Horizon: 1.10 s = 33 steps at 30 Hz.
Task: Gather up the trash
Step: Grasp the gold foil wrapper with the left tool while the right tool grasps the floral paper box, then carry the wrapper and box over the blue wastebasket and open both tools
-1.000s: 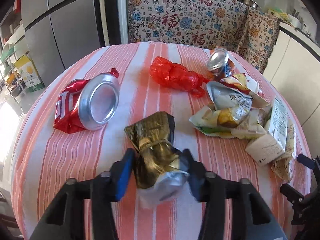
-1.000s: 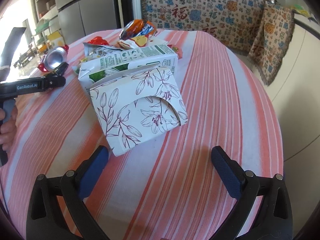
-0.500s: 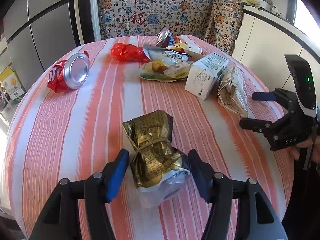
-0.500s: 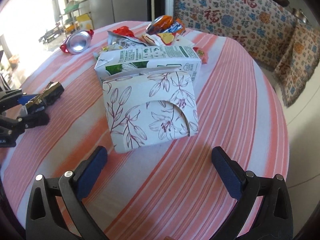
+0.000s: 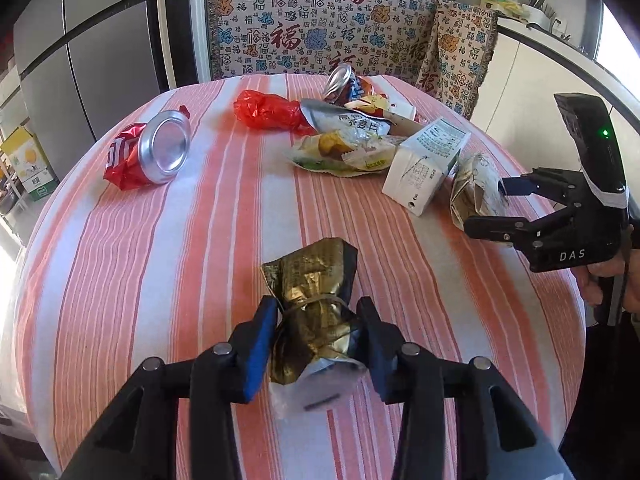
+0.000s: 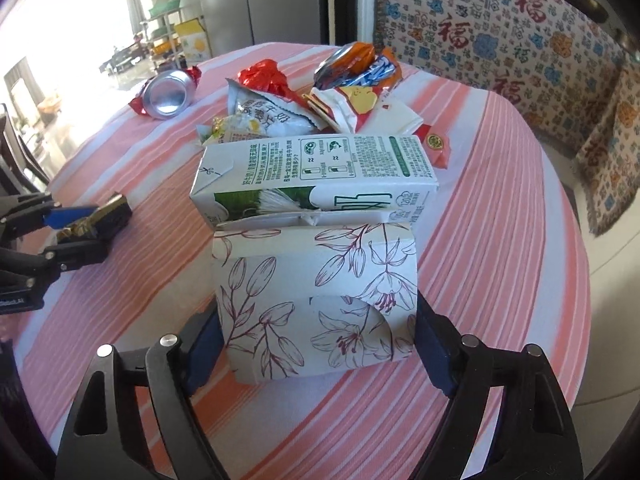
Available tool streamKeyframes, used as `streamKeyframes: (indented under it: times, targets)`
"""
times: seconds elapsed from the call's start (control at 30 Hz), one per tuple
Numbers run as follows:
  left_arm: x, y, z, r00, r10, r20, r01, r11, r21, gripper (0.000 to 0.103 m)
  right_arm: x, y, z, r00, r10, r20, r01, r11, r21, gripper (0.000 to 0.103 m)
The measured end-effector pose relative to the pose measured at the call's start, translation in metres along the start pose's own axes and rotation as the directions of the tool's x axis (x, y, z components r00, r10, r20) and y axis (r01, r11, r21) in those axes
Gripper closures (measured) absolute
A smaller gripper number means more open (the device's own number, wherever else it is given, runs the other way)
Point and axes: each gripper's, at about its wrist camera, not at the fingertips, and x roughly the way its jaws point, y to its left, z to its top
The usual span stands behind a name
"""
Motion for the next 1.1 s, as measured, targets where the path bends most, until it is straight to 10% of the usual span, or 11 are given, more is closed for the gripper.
streamKeyframes:
  times: [0.63, 1.1]
  targets:
    - [-0.018, -0.073, 0.009, 0.989, -0.136, 0.052, 0.133, 0.99, 0.045, 0.075, -0.073, -0.019, -0.047, 0.994, -0.005, 0.112, -0.017, 0.98, 0.198, 0.019]
    - [0.002, -0.194, 0.068, 0.946, -0.323, 0.038, 0.311, 0.932, 0.188, 0.075, -0.142, -0.125, -0.081, 0.97, -0.188, 0.154, 0.112, 0.909, 0.401, 0.019]
